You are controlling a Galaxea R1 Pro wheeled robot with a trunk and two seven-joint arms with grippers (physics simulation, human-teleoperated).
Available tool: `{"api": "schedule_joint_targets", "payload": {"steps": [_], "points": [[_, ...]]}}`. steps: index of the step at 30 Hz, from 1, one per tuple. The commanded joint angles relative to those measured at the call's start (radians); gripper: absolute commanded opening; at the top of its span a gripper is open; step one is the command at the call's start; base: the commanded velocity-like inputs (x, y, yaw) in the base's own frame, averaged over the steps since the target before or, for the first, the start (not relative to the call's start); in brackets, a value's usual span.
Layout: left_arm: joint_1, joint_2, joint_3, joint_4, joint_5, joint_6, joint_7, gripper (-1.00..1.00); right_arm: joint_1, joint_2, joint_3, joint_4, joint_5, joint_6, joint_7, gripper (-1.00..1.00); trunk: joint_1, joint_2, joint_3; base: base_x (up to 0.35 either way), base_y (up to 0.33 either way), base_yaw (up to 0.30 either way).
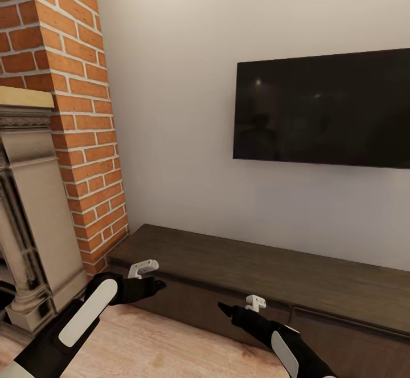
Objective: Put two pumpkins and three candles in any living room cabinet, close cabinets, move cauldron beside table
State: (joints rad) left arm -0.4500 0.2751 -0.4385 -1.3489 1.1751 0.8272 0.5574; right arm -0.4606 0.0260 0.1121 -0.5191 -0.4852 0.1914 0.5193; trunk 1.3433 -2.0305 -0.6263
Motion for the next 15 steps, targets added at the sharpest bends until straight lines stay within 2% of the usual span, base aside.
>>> {"api": "schedule_joint_targets", "payload": {"steps": [1,7,15], "points": [[-0.001,0.001,-0.002,-0.001,0.011,-0.001,0.010,1.00,0.000,0.000,0.001,-0.001,-0.010,0.008,0.000,1.00,0.000,-0.001,-0.001,0.000,0.141,0.000],[-0.001,0.001,-0.003,-0.001,0.011,0.000,0.010,1.00,0.000,-0.001,0.001,-0.001,-0.010,0.009,0.001,1.00,0.000,-0.001,0.001,-0.054,0.144,-0.064],[-0.001,0.001,-0.006,-0.001,0.008,0.000,0.010,1.00,-0.001,0.000,0.001,-0.001,-0.009,0.010,0.001,1.00,0.000,-0.001,0.008,-0.067,0.062,-0.232]]}}
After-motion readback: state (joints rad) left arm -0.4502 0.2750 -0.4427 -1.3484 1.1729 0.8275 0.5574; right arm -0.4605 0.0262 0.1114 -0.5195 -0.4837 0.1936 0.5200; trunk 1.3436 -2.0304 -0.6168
